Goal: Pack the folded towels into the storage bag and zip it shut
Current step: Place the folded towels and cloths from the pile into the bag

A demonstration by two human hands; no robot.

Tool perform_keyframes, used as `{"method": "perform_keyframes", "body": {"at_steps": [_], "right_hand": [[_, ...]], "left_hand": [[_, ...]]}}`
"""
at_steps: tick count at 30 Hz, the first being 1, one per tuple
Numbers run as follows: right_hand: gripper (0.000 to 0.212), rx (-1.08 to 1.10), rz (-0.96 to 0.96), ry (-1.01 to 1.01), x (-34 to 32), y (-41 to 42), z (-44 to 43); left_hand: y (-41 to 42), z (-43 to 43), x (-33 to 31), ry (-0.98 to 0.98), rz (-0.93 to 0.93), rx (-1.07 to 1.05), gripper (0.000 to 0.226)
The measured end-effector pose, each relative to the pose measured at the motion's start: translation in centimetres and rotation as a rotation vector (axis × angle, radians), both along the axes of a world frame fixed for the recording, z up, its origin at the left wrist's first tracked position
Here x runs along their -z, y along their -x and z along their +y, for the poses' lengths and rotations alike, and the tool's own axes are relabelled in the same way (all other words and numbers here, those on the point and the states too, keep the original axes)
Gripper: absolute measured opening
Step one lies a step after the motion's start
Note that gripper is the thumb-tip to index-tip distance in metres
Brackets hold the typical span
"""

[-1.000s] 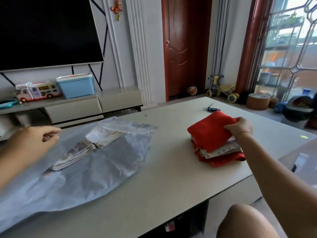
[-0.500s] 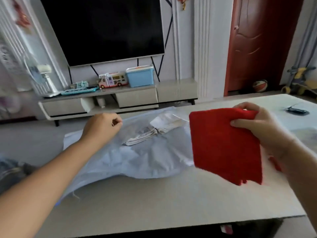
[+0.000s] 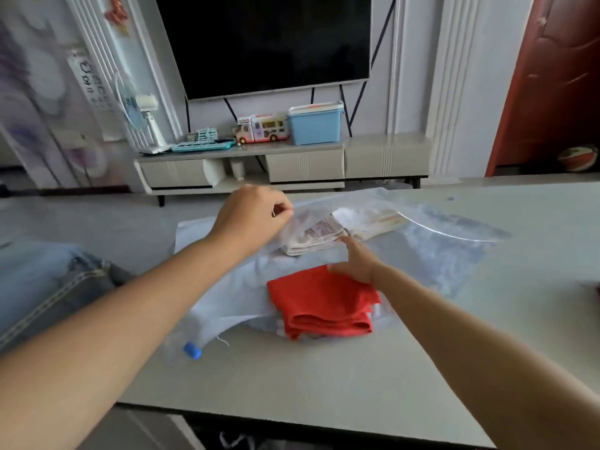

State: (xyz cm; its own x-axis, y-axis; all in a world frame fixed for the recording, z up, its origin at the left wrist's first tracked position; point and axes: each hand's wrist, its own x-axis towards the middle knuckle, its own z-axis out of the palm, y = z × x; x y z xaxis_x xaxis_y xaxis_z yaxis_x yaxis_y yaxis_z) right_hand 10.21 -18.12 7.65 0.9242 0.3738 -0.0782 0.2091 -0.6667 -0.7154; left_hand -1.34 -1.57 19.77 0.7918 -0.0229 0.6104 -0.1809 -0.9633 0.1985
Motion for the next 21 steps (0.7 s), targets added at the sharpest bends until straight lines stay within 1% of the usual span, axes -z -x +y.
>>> {"method": "perform_keyframes", "body": {"at_steps": [1, 2, 4, 5, 8, 11, 15, 18, 21], "right_hand": [[0.083, -0.023, -0.121, 0.190, 0.6, 0.2, 0.4], [0.085, -0.041, -0.195, 0.283, 1.3, 0.7, 0.7], [0.083, -0.100, -0.268, 0.349, 2.8, 2.7, 1.4], [0.083, -0.142, -0.259, 0.387, 3.7, 3.7, 1.6], [0.080, -0.227, -0.142, 0.522, 5.7, 6.2, 2.1], [0.076, -0.285, -0.174, 0.540, 6.0, 6.4, 3.7], [0.076, -0.387, -0.217, 0.538, 6.3, 6.0, 8.6], [0.077, -0.399, -0.224, 0.539, 6.4, 5.1, 13.0], [0.076, -0.385, -0.208, 0.525, 6.2, 3.9, 16.9]], "left_hand": [[0.0, 0.0, 0.0, -0.001, 0.006, 0.004, 0.012], [0.0, 0.1, -0.1, 0.000, 0.010, 0.009, 0.012], [0.0, 0.2, -0.2, 0.000, 0.009, 0.023, 0.012], [-0.1, 0.2, -0.4, 0.000, 0.004, 0.028, 0.012], [-0.2, 0.1, -1.0, 0.013, -0.016, 0.035, 0.013], [-0.3, 0.3, -2.0, 0.001, -0.072, 0.038, 0.013], [-0.3, 0.6, -3.4, -0.014, -0.124, 0.076, 0.013], [-0.3, 1.1, -4.1, -0.025, -0.150, 0.095, 0.013], [-0.3, 1.7, -4.3, -0.055, -0.128, 0.107, 0.013]]}}
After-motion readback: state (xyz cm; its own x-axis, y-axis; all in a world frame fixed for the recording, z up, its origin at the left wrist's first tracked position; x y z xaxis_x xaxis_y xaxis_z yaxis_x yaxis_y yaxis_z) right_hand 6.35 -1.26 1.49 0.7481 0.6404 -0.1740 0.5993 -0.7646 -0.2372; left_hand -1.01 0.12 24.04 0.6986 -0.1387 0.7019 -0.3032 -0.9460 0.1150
